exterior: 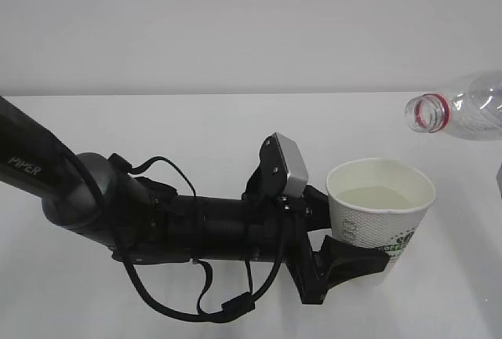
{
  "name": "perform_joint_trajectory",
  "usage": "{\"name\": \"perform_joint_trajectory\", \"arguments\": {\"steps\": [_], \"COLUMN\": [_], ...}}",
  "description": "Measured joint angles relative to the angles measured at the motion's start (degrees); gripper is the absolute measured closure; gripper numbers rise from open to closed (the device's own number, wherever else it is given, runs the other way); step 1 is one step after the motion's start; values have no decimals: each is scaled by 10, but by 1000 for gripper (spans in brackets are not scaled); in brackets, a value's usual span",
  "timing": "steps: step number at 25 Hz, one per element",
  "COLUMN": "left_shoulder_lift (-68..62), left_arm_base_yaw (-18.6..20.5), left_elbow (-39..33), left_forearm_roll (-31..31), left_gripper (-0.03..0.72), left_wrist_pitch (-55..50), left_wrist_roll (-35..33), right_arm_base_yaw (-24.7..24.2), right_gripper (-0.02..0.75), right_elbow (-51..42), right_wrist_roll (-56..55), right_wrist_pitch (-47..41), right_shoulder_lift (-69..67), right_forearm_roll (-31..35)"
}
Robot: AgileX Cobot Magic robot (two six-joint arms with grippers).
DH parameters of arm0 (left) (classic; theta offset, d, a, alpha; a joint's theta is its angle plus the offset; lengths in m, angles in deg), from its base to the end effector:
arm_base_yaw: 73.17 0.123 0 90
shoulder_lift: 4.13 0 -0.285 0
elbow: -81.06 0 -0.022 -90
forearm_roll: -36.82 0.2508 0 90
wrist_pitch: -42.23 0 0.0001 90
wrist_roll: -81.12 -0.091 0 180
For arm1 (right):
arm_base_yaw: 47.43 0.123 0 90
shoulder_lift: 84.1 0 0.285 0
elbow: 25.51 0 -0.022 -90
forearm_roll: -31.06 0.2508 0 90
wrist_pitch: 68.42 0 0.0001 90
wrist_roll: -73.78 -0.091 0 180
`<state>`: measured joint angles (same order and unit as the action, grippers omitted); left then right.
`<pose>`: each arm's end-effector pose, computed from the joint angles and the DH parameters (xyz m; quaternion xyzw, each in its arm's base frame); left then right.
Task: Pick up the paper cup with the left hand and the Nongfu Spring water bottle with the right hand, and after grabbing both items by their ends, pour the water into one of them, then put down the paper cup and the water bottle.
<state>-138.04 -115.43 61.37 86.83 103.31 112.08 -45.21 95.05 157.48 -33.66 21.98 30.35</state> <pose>0.2508 -0.3103 0.0967 0.4660 0.6119 -0.4748 0.4278 0.2083 0.0087 0.2269 -0.5212 0.5506 -0.4261 0.4937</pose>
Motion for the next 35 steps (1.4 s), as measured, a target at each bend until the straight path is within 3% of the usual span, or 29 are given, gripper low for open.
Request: {"name": "perform_joint_trajectory", "arguments": {"steps": [23, 35], "left_shoulder_lift": [0, 0], "left_arm_base_yaw": [0, 0], "left_elbow": [0, 0], "left_forearm_roll": [-1, -2], "left_gripper": [190, 190], "left_wrist_pitch": [0, -1], "left_wrist_roll": [0, 0], "right_arm_base_yaw": [0, 0], "right_gripper": [298, 298], "right_elbow": [0, 0], "right_wrist_roll": [-174, -199], "right_wrist_pitch": [-1, -3], "right_shoulder_lift": [0, 0], "right_forearm_roll": [1, 28]}}
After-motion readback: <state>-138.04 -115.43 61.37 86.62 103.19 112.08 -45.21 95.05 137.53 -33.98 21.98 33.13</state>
